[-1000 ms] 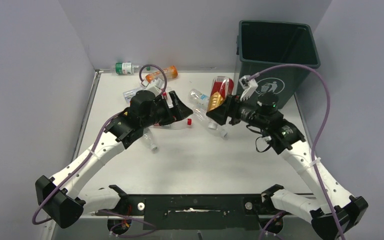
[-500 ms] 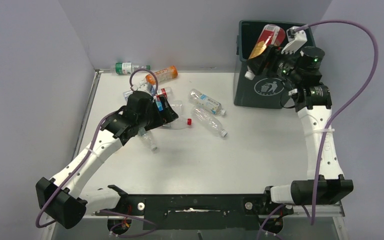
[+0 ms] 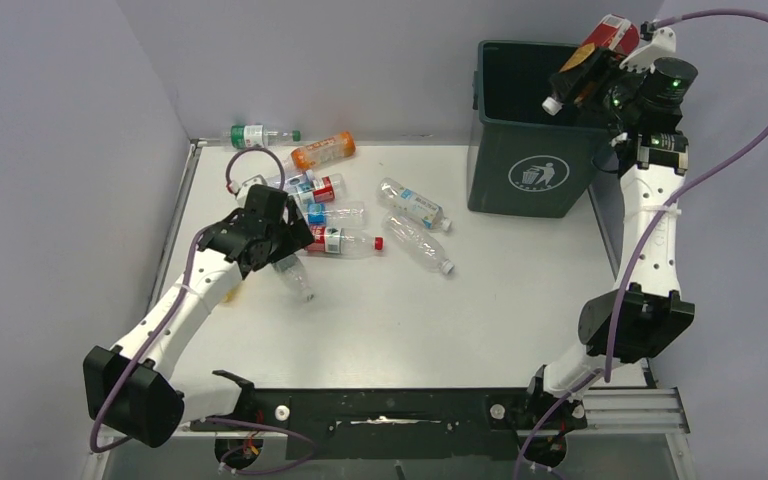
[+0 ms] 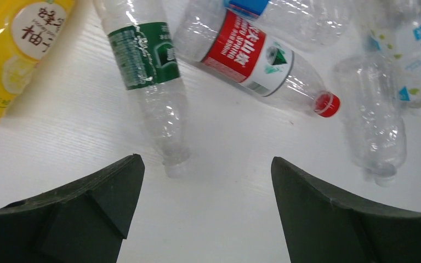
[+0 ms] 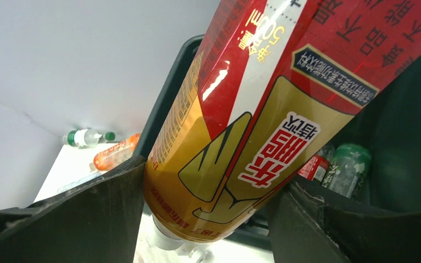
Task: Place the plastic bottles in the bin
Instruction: Place the plastic bottle in the trash bin, then pick up the plastic bottle at the center of the board.
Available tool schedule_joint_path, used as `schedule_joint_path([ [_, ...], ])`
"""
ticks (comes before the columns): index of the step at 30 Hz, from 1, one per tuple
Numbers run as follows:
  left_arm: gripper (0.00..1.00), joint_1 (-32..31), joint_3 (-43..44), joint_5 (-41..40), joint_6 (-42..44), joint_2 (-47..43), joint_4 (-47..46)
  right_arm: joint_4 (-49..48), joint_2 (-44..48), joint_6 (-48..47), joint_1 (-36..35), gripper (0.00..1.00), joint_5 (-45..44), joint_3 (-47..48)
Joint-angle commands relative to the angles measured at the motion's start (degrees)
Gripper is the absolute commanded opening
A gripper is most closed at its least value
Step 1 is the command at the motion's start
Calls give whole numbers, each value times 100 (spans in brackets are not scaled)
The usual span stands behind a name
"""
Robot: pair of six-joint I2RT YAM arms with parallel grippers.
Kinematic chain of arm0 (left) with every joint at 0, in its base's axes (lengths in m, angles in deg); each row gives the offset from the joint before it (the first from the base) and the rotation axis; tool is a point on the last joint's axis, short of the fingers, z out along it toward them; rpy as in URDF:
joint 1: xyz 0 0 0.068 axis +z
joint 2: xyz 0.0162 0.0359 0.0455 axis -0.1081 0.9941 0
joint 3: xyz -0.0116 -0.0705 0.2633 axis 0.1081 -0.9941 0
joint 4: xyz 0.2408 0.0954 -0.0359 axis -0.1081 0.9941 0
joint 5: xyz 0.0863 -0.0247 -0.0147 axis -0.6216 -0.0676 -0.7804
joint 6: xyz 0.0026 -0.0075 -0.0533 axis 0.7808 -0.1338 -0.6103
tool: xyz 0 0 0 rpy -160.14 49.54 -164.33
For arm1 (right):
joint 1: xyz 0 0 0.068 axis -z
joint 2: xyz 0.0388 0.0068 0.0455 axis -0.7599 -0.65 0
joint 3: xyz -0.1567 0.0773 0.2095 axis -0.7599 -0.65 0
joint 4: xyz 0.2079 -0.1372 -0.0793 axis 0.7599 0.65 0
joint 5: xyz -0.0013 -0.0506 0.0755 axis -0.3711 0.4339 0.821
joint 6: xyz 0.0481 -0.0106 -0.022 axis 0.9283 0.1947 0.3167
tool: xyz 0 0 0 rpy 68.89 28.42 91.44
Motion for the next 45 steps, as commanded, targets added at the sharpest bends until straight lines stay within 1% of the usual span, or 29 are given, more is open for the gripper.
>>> schedule_joint_path([
  [1,87,276,-262,-444,68,60,-84,-433,-371,65,53,56,-110,765],
  [5,87,405,-478,-445,38,264,-290,-97,-999,-102,73,57,-272,1503],
  [7,87,439,-527,-478,23,403,-368,49,-1201,-175,71,60,-315,1746],
  [8,88,459,-540,-479,24,470,-402,99,-1284,-205,80,65,-314,1838],
  [10,87,476,-544,-513,19,604,-469,266,-1427,-275,80,83,-336,2030],
  [11,88,485,-549,-532,30,672,-501,341,-1475,-309,80,90,-355,2099],
  [13,87,510,-560,-535,45,809,-593,432,-1509,-368,82,99,-425,2149],
  [14,87,513,-560,-522,50,882,-627,467,-1502,-405,80,100,-445,2142],
  [17,87,520,-567,-482,46,1090,-735,547,-1462,-504,81,98,-507,2124],
  [21,87,519,-632,-458,25,1307,-859,699,-1343,-604,80,98,-539,2119],
  [25,88,516,-765,-422,-17,1451,-970,758,-1015,-634,80,98,-525,1992],
  [34,87,451,-1094,-339,-105,1731,-1214,645,8,-493,27,98,-304,952],
  [38,80,361,-1122,-340,-126,1840,-1288,673,541,-544,-385,98,-405,345],
  [39,74,339,-1129,-330,-126,1838,-1317,722,651,-593,-539,98,-453,214],
  [41,56,309,-1140,-306,-126,1794,-1346,833,863,-674,-867,98,-537,-30],
  [42,49,287,-1147,-297,-132,1753,-1349,864,978,-688,-1008,98,-555,-182],
  [43,44,273,-1149,-284,-128,1704,-1337,878,1112,-684,-1147,98,-563,-353],
  [45,41,227,-1126,-251,-128,1590,-1256,914,1380,-656,-1437,98,-591,-727],
])
